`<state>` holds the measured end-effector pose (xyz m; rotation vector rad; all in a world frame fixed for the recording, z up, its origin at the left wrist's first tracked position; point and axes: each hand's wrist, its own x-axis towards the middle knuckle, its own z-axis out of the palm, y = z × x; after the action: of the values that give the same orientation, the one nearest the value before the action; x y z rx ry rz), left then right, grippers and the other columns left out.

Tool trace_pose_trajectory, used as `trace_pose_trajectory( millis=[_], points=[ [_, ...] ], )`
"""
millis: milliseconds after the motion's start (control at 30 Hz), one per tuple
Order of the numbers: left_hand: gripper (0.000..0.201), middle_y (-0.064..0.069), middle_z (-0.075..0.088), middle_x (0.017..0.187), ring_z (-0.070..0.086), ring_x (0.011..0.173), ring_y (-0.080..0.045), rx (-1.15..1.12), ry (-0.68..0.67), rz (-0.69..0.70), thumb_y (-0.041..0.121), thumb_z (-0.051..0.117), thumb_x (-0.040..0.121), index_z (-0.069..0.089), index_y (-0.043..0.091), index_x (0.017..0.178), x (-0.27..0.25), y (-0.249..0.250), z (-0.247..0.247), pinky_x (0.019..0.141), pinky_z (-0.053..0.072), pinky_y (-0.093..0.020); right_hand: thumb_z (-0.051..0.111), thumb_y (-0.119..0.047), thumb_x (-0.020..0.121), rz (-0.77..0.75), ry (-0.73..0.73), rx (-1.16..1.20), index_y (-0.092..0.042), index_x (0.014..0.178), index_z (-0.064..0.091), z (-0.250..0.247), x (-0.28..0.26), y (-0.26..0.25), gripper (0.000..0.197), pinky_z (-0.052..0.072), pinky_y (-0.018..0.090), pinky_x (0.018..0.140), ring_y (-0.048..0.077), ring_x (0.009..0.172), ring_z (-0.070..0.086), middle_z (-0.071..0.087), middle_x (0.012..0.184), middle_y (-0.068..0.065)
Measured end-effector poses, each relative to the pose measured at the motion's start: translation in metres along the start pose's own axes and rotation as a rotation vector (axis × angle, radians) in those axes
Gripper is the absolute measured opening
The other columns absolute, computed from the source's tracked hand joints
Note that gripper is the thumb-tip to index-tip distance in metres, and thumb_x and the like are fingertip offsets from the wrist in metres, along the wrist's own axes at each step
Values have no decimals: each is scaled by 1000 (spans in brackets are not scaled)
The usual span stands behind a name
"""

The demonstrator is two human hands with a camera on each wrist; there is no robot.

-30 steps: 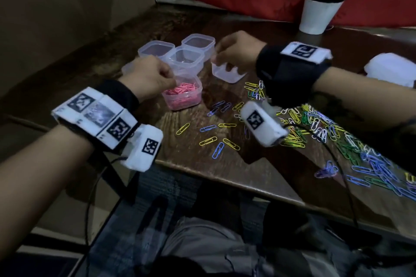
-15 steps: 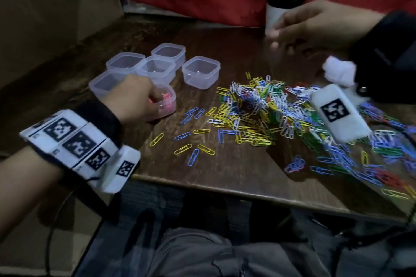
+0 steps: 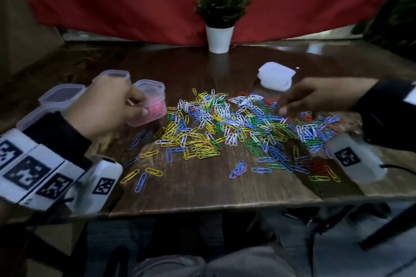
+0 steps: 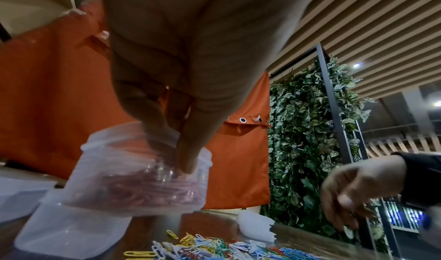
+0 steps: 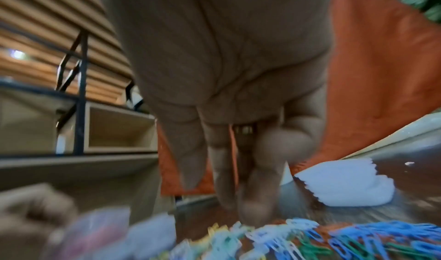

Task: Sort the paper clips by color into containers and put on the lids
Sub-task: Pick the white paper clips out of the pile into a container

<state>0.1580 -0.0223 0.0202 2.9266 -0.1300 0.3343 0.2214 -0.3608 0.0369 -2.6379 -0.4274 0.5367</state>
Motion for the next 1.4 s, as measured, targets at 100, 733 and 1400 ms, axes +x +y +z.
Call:
trace_pose_trajectory(
  millis=[100,733,1400],
  points=[
    [9,-6,59,66,64,81,-25,13,-19,18,22,74,76,74,16,83,29,16,0,65,35,-27,58,-37,89,138,-196,-324,-25,125,56,15,9,2,38,54,32,80,20,104,58,58,117,-1],
    [27,-21,61,116,58,109,-34,280,-179,-259,7,54,90,61,-4,113,189,15,76,87,47,-37,47,-47,91,47,-198,-533,-31,130,51,19,23,-12,43,37,29,102,17,119,49,54,131,-3],
    [55,-9,-12,156,1,145,-24,178,-918,217,50,26,95,2,44,144,70,16,65,117,6,-32,38,-56,91,-68,-411,-743,-42,145,-5,39,97,-27,70,12,45,116,32,144,8,-12,156,9]
  ],
)
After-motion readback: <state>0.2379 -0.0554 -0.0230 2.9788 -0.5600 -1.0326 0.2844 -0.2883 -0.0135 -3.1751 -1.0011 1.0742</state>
